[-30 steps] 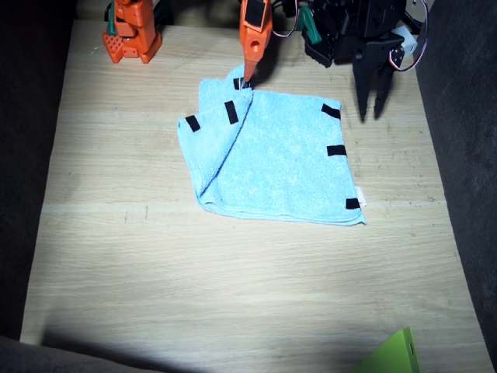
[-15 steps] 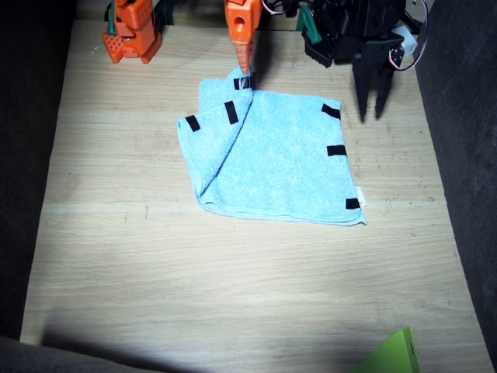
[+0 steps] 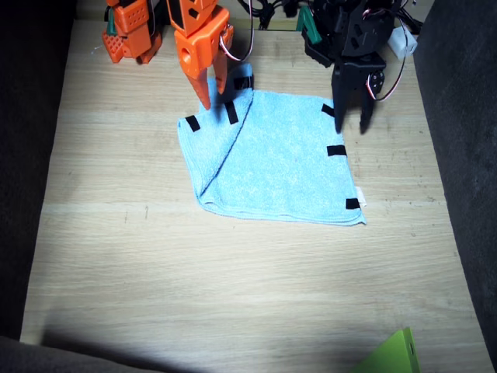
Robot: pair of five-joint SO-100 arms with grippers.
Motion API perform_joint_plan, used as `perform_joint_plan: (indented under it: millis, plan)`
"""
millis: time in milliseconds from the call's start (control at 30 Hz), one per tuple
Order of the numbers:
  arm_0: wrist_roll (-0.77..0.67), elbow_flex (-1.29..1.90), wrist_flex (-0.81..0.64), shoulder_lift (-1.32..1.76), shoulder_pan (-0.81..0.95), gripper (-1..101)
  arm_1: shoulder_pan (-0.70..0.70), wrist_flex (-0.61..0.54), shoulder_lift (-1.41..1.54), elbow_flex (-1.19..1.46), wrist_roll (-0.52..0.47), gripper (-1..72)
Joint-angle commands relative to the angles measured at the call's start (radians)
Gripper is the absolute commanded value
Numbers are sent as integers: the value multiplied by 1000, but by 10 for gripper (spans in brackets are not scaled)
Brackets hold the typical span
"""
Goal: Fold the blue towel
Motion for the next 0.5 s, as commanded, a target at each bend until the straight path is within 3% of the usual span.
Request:
perform_joint_plan:
  millis: [0,467]
  plan:
    - [-14,-46,15,-11,-18,338,21,3,28,9,17,228]
    - [-118,52,46,60,-72,330,18,3,32,14,23,225]
